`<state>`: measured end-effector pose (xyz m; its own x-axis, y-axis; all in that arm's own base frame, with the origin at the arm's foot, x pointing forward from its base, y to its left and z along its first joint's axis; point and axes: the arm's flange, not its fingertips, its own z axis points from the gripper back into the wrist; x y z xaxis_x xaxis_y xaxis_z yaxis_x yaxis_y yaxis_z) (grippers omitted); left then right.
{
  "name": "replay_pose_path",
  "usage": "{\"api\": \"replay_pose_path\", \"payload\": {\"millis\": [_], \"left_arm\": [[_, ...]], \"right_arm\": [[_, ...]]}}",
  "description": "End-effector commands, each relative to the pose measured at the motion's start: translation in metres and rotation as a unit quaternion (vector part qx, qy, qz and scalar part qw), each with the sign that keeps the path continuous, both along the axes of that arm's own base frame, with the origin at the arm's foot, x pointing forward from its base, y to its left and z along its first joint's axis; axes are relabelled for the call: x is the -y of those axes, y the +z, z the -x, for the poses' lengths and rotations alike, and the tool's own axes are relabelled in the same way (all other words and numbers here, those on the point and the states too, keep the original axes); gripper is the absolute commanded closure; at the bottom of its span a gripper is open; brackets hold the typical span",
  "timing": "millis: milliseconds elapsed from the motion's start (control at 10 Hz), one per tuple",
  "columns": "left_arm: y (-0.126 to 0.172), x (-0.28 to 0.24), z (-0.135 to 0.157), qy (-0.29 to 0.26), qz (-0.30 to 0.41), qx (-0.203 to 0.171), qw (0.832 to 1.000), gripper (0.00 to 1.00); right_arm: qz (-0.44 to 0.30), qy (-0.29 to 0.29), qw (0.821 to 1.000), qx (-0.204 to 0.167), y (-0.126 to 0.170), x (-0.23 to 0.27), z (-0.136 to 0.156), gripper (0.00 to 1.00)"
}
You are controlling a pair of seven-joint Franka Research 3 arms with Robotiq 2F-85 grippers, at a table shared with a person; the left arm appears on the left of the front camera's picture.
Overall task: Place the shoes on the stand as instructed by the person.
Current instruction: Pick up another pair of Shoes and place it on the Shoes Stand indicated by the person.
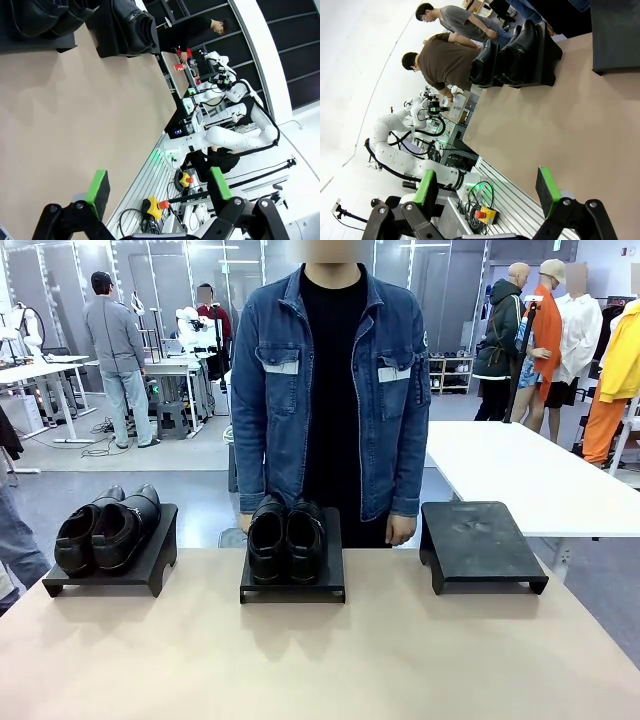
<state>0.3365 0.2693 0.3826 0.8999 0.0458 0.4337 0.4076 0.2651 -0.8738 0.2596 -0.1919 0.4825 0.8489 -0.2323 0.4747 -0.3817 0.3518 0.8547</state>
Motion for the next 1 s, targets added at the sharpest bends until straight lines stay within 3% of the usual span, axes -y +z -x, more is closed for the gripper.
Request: {"api": "replay_pose_path", "payload": {"millis": [0, 900], "left_arm": [[0.0014, 0.0031, 0.003, -0.001, 0.002, 0.004, 1.0, 0.0], [0.0014, 0.0031, 0.003, -0.001, 0.002, 0.004, 1.0, 0.0]], "right_arm": [[-0.003, 0.001, 1.0, 0.012, 0.0008, 0.0014, 0.0003, 0.0], [-0.003, 0.001, 1.0, 0.012, 0.0008, 0.0014, 0.0003, 0.0]]}}
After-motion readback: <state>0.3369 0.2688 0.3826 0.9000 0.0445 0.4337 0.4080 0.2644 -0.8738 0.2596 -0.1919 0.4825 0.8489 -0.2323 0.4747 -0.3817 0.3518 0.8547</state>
